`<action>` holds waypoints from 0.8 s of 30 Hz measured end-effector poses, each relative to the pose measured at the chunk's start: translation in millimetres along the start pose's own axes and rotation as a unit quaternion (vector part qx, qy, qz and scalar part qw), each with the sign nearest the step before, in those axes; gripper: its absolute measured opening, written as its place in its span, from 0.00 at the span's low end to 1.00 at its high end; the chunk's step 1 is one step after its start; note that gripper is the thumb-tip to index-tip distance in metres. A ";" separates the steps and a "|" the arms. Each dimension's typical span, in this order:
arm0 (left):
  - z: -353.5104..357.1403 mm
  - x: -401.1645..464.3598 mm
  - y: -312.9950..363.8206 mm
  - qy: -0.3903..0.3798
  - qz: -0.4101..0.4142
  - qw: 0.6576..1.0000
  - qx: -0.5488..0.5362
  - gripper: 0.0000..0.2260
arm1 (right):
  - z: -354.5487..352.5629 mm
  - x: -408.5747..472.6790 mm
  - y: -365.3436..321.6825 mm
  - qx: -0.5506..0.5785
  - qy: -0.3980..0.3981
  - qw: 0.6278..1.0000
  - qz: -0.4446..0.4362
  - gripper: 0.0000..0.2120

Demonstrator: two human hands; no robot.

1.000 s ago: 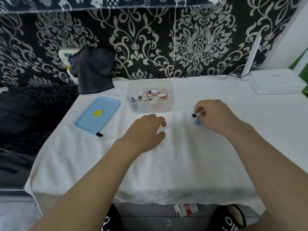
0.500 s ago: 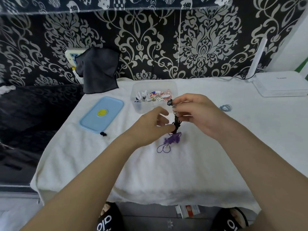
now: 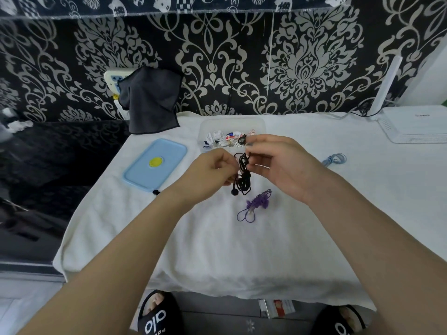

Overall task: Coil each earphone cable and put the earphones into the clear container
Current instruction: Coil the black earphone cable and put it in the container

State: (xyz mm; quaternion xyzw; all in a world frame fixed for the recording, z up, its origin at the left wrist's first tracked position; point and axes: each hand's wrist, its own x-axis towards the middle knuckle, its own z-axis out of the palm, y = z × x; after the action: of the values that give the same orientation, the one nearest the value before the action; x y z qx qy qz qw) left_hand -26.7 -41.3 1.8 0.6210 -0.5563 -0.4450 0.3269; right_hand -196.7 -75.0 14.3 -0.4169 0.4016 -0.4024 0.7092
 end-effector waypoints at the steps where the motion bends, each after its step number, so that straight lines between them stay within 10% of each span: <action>1: -2.6 -0.6 0.7 -0.003 -0.007 1.000 -0.016 0.04 | 1.3 1.1 1.1 -0.018 0.005 1.000 -0.005 0.06; 24: -120.7 -20.1 -83.9 0.108 -0.100 0.908 0.392 0.13 | 50.4 26.5 37.5 -0.110 -0.045 0.990 0.075 0.09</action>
State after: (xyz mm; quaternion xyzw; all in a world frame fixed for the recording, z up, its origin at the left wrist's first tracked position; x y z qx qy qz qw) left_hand 117.8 -18.3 -22.9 0.7961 -0.5817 -0.1516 0.0693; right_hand -132.8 -73.2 -9.5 -0.4786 0.4415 -0.2823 0.7045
